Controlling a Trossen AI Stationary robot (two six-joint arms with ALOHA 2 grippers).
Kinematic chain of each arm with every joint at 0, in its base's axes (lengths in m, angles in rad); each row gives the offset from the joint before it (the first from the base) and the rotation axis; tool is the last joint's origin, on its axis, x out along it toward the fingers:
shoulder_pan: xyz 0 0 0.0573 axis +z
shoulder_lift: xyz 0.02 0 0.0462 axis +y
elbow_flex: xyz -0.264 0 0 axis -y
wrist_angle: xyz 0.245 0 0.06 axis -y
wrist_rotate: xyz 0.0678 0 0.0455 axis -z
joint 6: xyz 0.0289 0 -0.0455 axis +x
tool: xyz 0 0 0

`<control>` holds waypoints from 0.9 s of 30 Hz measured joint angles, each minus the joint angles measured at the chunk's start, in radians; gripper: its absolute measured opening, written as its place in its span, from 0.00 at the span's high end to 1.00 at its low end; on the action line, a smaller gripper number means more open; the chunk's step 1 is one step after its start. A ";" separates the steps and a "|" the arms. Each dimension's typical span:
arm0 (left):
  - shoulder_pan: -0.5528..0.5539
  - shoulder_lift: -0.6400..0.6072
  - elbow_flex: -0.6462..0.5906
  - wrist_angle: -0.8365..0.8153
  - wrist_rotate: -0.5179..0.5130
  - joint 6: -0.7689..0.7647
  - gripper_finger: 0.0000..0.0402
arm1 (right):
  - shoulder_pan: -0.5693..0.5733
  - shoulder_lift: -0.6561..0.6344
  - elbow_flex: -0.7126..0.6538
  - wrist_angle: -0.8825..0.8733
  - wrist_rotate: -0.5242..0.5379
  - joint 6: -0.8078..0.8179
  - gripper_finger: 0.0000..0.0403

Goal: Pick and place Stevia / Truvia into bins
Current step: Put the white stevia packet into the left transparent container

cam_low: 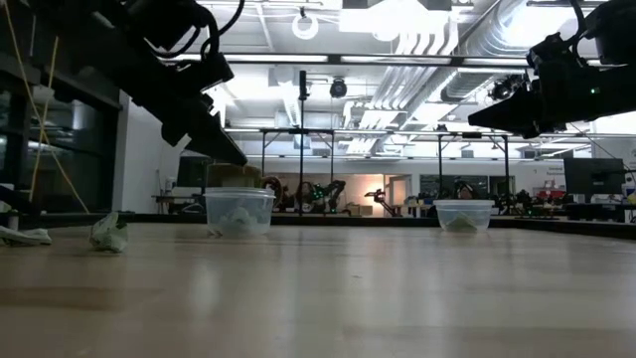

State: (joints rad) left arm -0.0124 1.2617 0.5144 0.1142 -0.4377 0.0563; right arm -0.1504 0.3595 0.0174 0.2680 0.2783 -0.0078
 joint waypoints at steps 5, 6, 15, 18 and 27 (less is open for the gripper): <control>-0.001 -0.002 0.002 -0.002 0.004 -0.001 0.49 | 0.000 0.000 0.000 -0.001 0.000 0.000 0.90; -0.001 -0.006 0.011 -0.023 0.017 -0.010 0.47 | 0.000 0.000 0.000 -0.001 0.000 0.000 0.91; -0.094 -0.036 0.250 -0.542 0.319 -0.331 0.38 | 0.000 0.000 0.000 -0.010 0.000 0.000 0.90; -0.150 -0.036 0.302 -0.755 0.326 -0.555 0.40 | 0.000 0.000 0.000 -0.018 0.000 0.000 0.90; -0.302 -0.019 0.260 -0.932 0.389 -1.079 0.42 | 0.000 0.000 0.000 -0.021 0.000 0.000 0.91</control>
State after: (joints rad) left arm -0.3141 1.2430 0.7745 -0.8174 -0.0492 -1.0232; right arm -0.1501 0.3592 0.0174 0.2467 0.2782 -0.0078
